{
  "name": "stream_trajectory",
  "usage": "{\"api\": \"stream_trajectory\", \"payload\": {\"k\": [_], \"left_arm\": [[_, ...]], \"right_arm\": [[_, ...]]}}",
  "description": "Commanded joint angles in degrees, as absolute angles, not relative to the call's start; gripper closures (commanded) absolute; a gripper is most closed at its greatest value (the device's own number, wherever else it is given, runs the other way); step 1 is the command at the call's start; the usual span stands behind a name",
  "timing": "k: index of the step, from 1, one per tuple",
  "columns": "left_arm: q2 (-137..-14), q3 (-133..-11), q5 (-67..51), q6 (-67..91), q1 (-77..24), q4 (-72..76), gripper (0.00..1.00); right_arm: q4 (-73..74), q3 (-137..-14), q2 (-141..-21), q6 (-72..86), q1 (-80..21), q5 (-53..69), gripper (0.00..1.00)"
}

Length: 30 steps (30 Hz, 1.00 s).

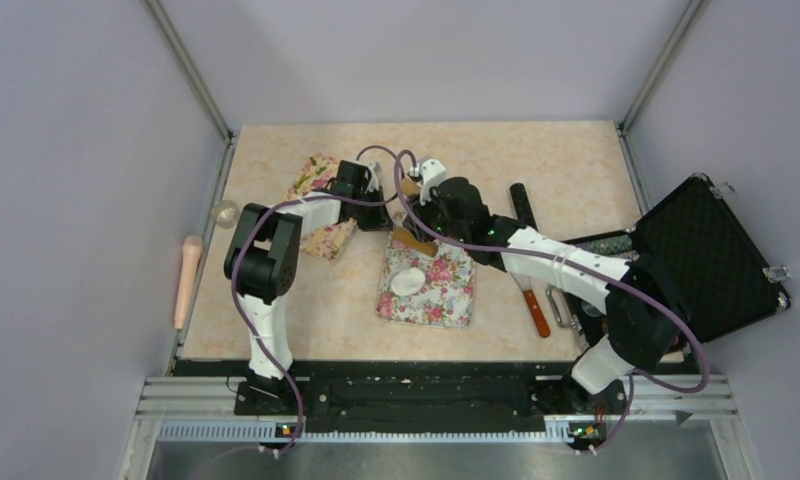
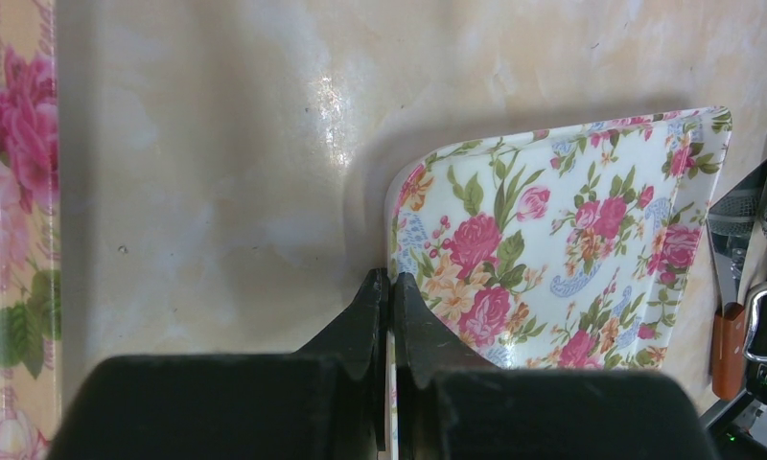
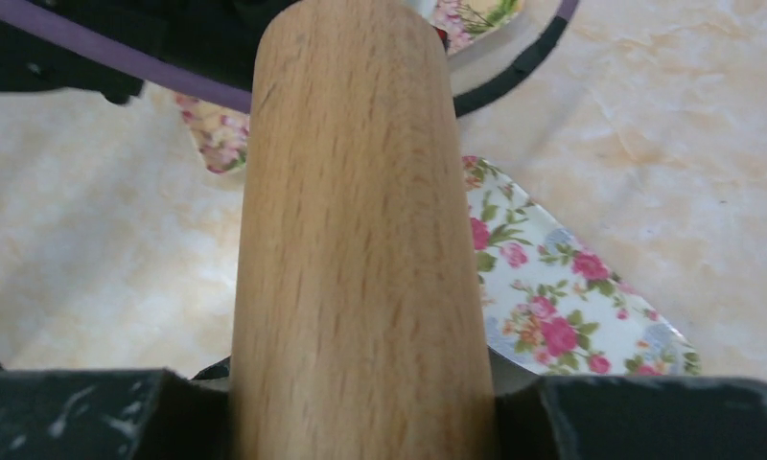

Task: Roll out the dumpling wrappers from the dough
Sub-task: Flatten out the dough on the work surface.

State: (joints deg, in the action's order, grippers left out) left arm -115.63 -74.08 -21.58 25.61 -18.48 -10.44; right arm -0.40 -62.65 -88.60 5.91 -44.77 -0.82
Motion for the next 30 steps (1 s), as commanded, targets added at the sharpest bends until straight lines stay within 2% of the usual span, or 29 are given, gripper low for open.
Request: {"api": "stream_trajectory", "payload": {"k": [1, 6, 12, 24, 30], "left_arm": [[-115.4, -72.4, -20.5, 25.1, -17.8, -12.2, 1.0], [-115.5, -72.4, -20.5, 25.1, -17.7, -12.1, 1.0], [-115.1, -72.2, -20.9, 25.1, -17.1, -12.0, 1.0], [-114.0, -71.7, -21.1, 25.2, -15.5, -11.7, 1.0], [-113.5, -71.4, -21.4, 25.2, -15.3, -11.7, 1.0]], "right_arm": [[1.1, -67.6, -92.7, 18.7, -48.4, -6.4, 1.0], [3.5, -68.2, -97.5, 21.2, -56.4, -19.8, 1.0], [0.9, -62.2, -97.5, 20.1, -58.4, -25.1, 1.0], [-6.0, -47.2, -97.5, 11.7, -60.5, -28.4, 1.0], [-8.9, -43.2, -98.1, 10.1, -56.1, -24.6, 1.0]]}}
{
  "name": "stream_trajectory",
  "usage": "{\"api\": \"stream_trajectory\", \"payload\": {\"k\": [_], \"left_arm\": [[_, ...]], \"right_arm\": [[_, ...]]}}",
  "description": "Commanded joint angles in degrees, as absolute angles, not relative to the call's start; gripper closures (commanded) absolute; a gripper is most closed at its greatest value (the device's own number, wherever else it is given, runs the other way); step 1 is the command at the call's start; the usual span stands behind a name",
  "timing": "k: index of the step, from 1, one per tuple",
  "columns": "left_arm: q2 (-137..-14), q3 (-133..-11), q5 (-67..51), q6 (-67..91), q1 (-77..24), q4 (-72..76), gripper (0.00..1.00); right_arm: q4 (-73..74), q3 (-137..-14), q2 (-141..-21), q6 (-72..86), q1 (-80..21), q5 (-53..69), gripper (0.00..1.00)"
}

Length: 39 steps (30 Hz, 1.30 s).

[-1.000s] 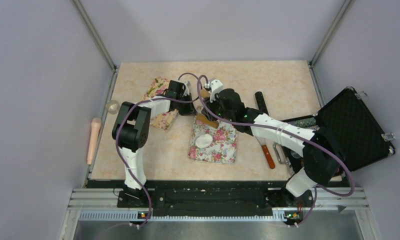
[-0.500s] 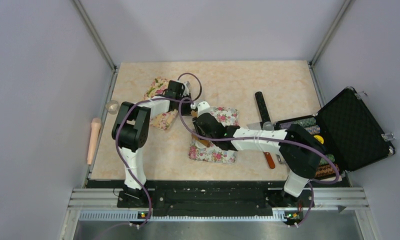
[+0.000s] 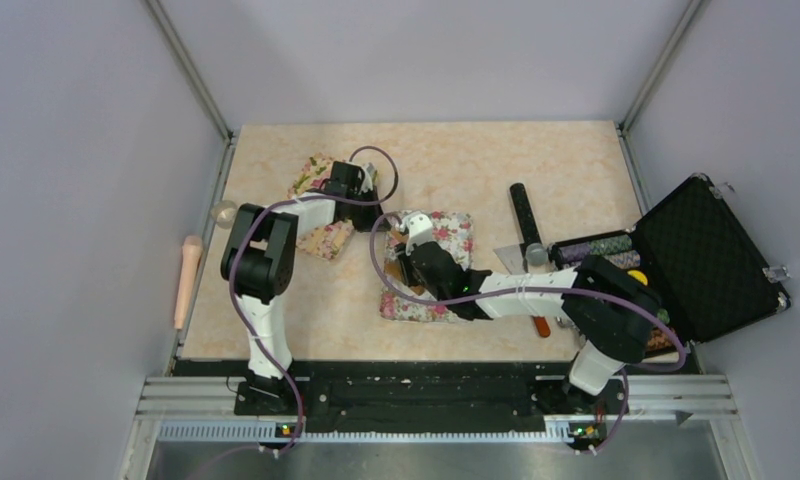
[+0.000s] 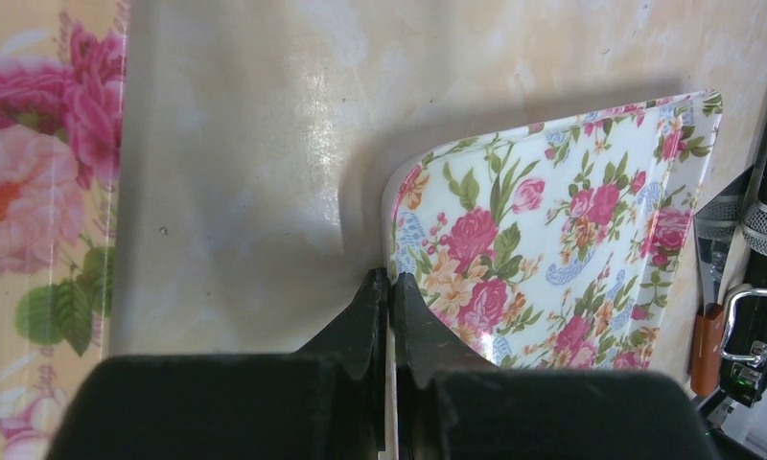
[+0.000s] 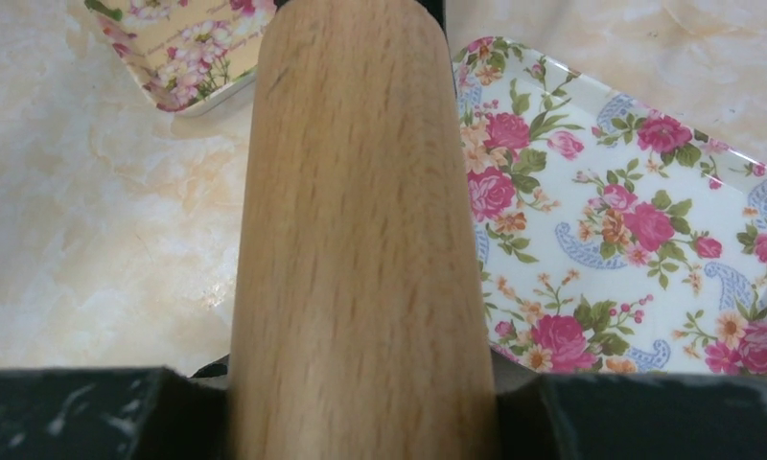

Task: Roll out the dumpling wrappers from the dough
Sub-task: Flatten out the dough on the work surface.

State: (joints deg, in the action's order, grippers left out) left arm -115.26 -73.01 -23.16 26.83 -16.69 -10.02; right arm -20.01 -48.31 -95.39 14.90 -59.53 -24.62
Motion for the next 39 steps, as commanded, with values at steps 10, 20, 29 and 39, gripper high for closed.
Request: {"api": "stream_trajectory", "payload": {"k": [10, 20, 29, 39], "left_arm": [[-113.1, -71.4, -21.8, 25.3, -15.2, -11.5, 1.0], [-112.0, -71.4, -22.0, 25.2, -15.2, -11.9, 1.0], [-111.5, -71.3, -22.1, 25.2, -15.2, -11.9, 1.0], [-111.0, -71.2, -22.3, 25.2, -15.2, -12.1, 1.0]], "right_arm": [[-11.4, -41.0, -100.8, 6.9, -53.5, -25.9, 1.0], [-10.2, -41.2, -103.6, 4.9, -53.6, -27.7, 1.0], [-9.8, -41.2, -105.1, 4.4, -53.8, -26.8, 1.0], [-10.0, -41.4, -106.2, 4.1, -53.9, -26.7, 1.0]]}}
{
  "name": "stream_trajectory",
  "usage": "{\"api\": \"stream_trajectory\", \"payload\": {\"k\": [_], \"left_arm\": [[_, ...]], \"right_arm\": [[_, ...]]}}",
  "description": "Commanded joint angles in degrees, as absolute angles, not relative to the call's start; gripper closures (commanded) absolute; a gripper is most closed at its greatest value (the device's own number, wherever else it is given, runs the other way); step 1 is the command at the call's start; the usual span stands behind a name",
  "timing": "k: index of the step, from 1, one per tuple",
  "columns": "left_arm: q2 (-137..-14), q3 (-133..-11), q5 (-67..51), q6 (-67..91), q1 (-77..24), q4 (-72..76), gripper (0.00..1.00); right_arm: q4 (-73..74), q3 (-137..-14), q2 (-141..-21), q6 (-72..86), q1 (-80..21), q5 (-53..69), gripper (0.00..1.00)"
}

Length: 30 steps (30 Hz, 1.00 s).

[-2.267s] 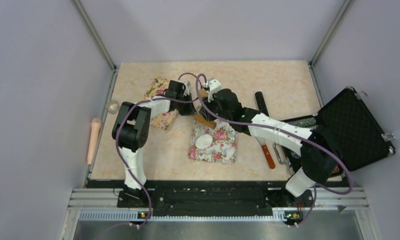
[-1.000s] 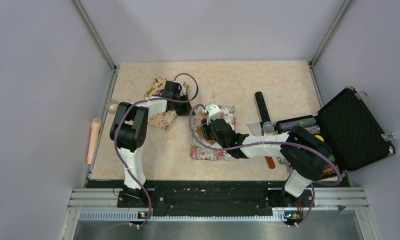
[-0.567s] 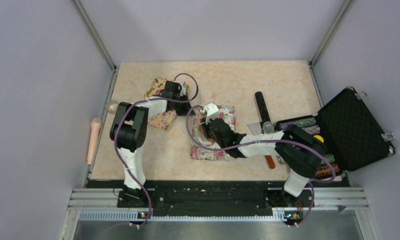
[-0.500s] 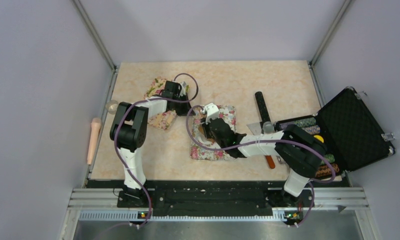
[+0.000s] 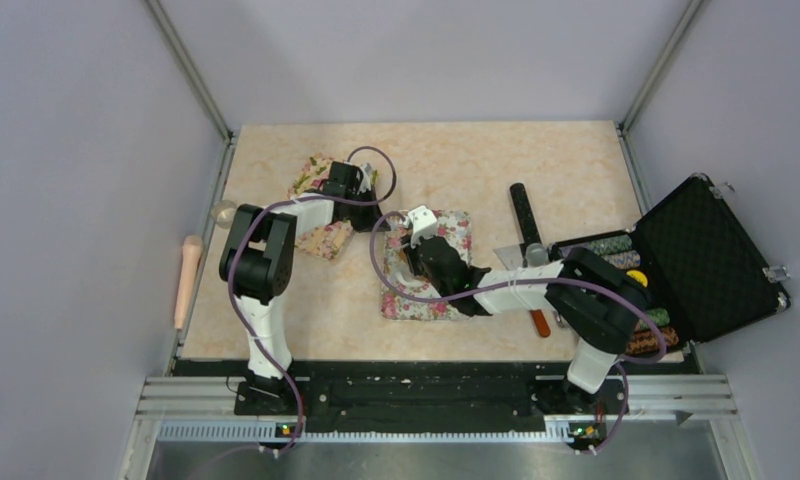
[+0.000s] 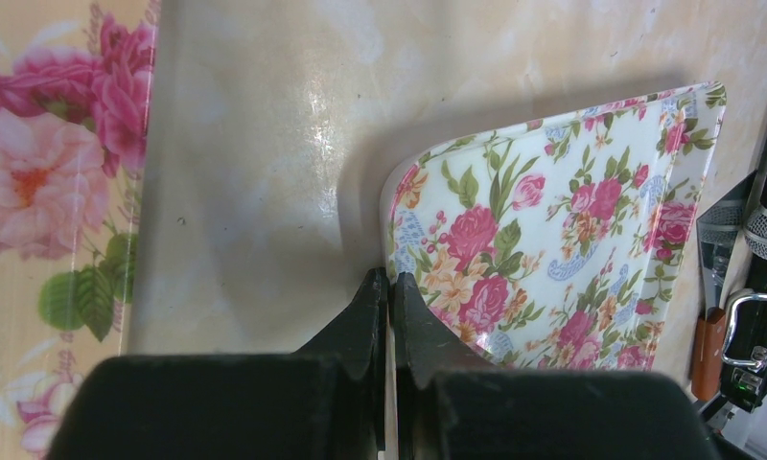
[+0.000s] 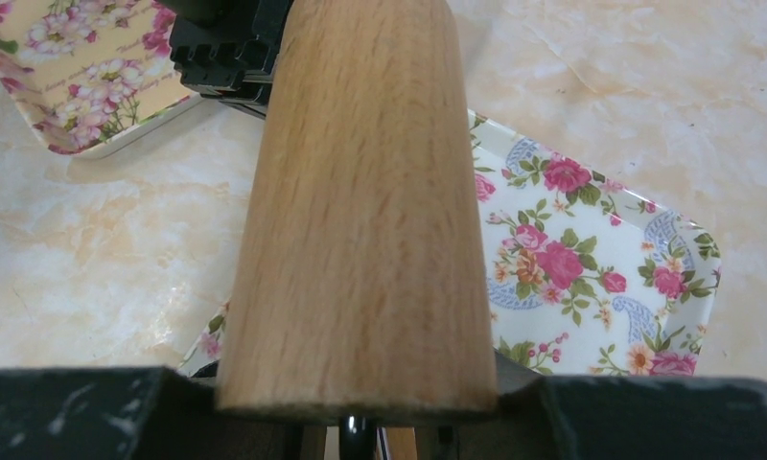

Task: Roll out the dumpling wrappers from the dough
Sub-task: Flatten out the dough on the work surface.

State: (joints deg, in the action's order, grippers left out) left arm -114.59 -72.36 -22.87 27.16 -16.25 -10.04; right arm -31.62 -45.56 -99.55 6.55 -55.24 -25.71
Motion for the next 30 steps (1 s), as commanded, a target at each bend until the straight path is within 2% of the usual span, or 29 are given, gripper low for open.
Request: {"api": "stream_trajectory", "payload": {"k": [1, 30], "left_arm": [[-111.0, -71.2, -22.3, 25.2, -15.1, -12.1, 1.0], [-110.3, -71.0, -23.4, 25.4, -14.5, -11.9, 1.0]], "right_arm": [[-10.1, -41.4, -106.4, 4.1, -53.9, -26.9, 1.0], [-6.0, -44.4, -110.3, 8.3, -52.7, -31.5, 1.0]]}}
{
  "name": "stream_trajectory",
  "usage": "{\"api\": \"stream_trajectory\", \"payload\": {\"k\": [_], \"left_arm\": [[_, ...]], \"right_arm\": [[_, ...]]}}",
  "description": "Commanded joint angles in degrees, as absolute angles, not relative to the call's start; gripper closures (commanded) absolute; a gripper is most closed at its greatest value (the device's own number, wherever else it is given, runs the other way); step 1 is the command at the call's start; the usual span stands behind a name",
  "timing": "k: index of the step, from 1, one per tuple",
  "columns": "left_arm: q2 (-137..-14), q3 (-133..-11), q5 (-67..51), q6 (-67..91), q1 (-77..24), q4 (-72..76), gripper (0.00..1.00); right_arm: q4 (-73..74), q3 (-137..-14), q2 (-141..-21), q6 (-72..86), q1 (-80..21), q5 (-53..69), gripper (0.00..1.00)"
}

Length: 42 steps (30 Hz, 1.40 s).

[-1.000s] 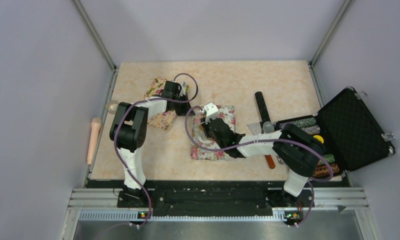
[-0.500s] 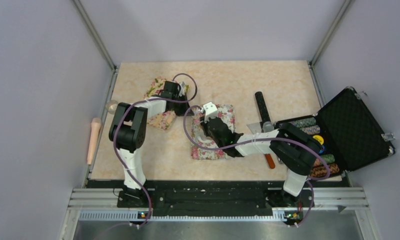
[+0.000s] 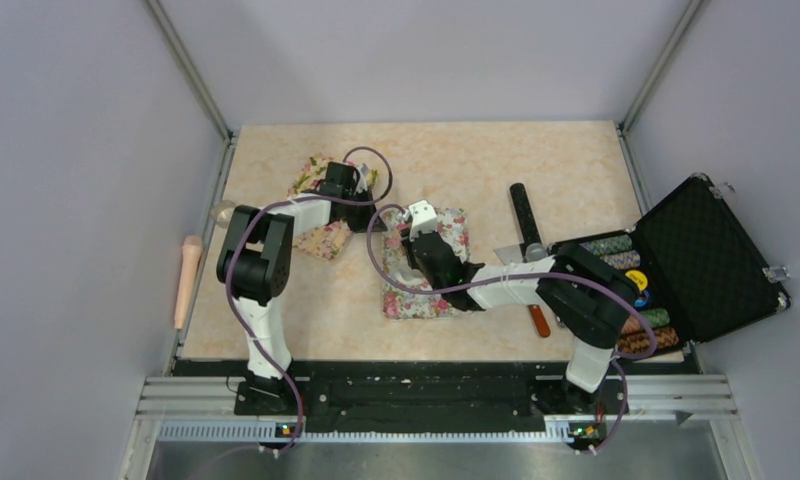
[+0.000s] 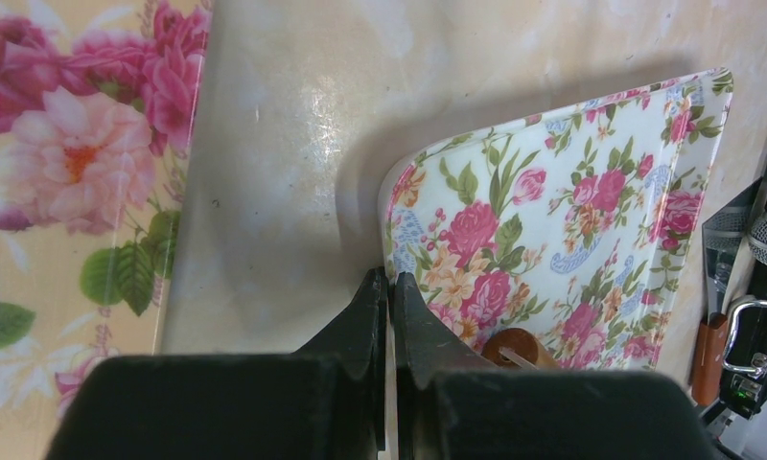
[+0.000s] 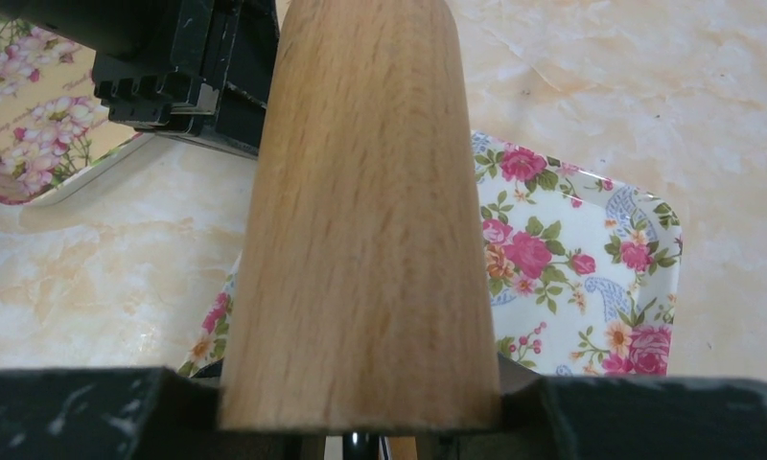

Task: Roll out the dumpling wrappers from the dough
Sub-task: Flatten out the dough on the work surface.

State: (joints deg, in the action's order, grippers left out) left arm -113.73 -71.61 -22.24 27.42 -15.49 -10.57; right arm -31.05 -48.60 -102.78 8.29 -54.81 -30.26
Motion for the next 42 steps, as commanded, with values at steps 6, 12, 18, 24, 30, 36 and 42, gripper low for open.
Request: {"api": "stream_trajectory", "payload": {"k": [6, 12, 18, 24, 30, 36, 42], "left_arm": [[-110.1, -70.6, -23.5, 25.5, -14.2, -11.7, 1.0], [-109.6, -70.3, -23.5, 25.6, -13.9, -11.5, 1.0], [-109.1, -70.1, -23.5, 25.7, -13.7, -11.4, 1.0], [-109.1, -70.2, -23.8, 25.7, -13.7, -11.1, 1.0], [-109.9, -70.4, -26.6, 24.8, -13.7, -10.2, 1.0], [-112.1, -71.6, -30.0, 24.4, -14.1, -10.1, 1.0], [-115.6, -73.9, -35.6, 22.3, -15.6, -10.5, 1.0]], "right_arm": [[-4.4, -45.4, -110.9, 9.9, -52.6, -34.4, 1.0], [-3.5, -46.1, -110.9, 11.1, -52.6, -36.7, 1.0], [-1.9, -48.0, -109.8, 12.6, -52.6, -40.4, 1.0], [-2.0, -52.5, -101.8, 7.8, -52.6, -40.4, 1.0], [-6.6, -51.6, -88.8, -1.9, -52.6, -25.0, 1.0], [-0.4, -58.9, -88.1, -0.5, -52.6, -15.1, 1.0], [2.5, -66.2, -93.8, 1.3, -52.7, 2.0, 1.0]]}}
